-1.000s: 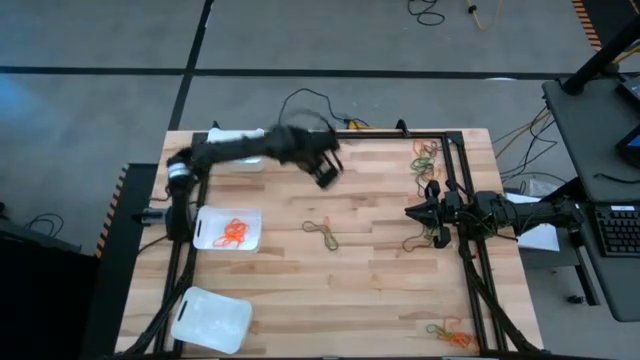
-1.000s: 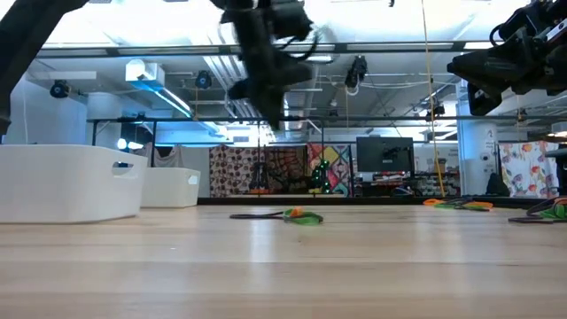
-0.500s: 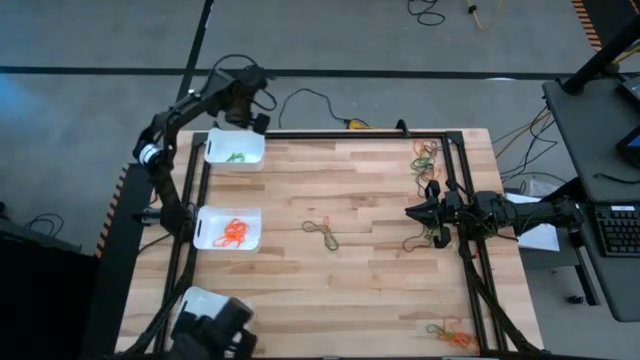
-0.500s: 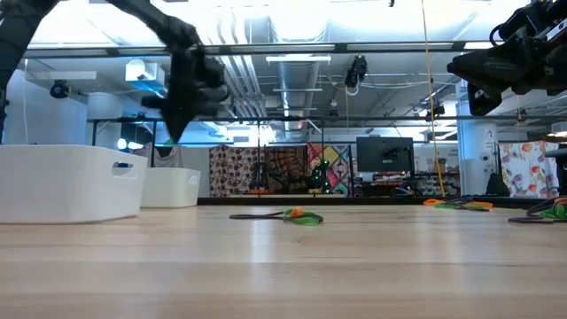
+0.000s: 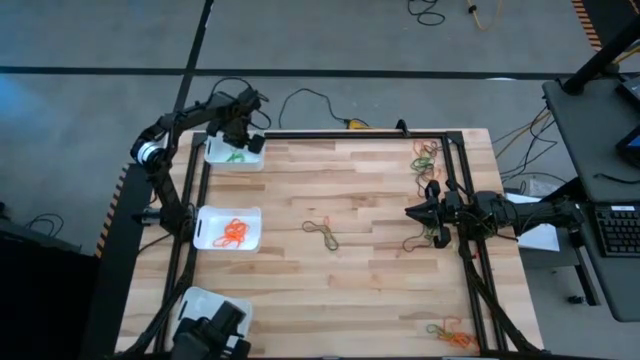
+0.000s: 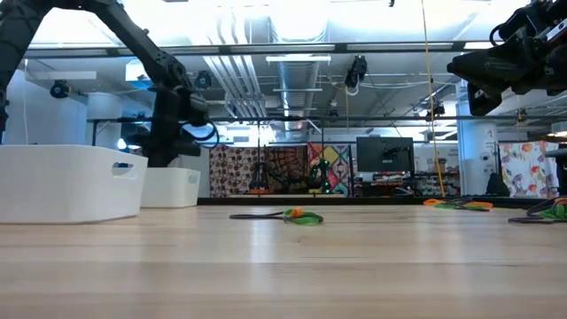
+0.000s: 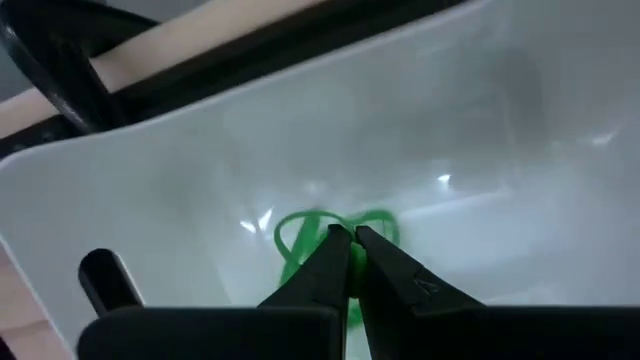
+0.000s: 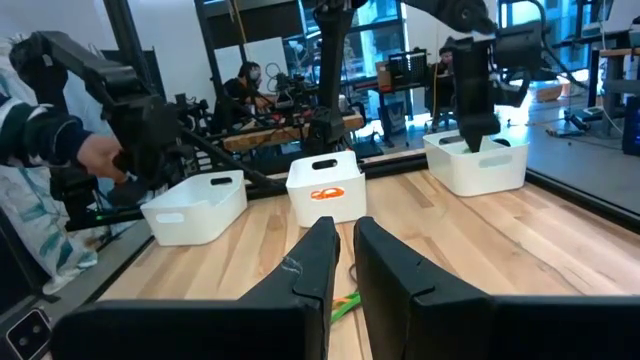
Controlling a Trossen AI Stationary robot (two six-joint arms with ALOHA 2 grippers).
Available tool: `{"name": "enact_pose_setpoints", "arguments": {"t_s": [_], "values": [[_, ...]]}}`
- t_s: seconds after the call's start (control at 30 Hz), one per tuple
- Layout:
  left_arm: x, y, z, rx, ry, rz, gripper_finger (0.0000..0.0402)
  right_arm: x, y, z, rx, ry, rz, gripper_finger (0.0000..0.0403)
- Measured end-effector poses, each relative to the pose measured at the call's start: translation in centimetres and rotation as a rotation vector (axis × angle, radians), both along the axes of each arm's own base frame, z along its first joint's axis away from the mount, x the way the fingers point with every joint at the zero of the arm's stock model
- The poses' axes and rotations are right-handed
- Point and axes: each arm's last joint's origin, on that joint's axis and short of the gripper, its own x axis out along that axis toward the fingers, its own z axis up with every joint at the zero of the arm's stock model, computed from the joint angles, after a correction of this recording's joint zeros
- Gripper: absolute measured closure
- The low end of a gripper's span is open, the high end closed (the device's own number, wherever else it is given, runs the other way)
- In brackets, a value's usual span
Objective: Sort rubber bands into baskets
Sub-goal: Put the green rubber band into the top white bin
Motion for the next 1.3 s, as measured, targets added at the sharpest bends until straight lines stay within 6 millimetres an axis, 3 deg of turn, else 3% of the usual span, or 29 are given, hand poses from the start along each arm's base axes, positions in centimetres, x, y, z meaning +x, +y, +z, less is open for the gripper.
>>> {"name": "enact_pose_setpoints", "arguments": {"t_s": [0.47,0.6,0.77,1.07,1.3], "values": [[-0.2,-0.2,-0.7,0.012,0.025,0.003,0.0397,0.0,0.0,0.0,0.0,0.0,0.0,0.0369],[-0.2,-0.1,-0.7,0.015,0.031,-0.002,0.0364,0.0,0.0,0.0,0.0,0.0,0.0,0.0369],[0.0,0.1,0.1,0.023,0.025,-0.008,0.0294,0.0,0.0,0.0,0.0,0.0,0.0,0.0369],[0.7,0.2,6.3,-0.004,0.04,0.01,0.0168,0.0,0.0,0.0,0.0,0.0,0.0,0.0369],[3.2,-3.0,12.2,0.034,-0.015,-0.045,0.0113,0.0,0.0,0.0,0.0,0.0,0.0,0.0369]]}}
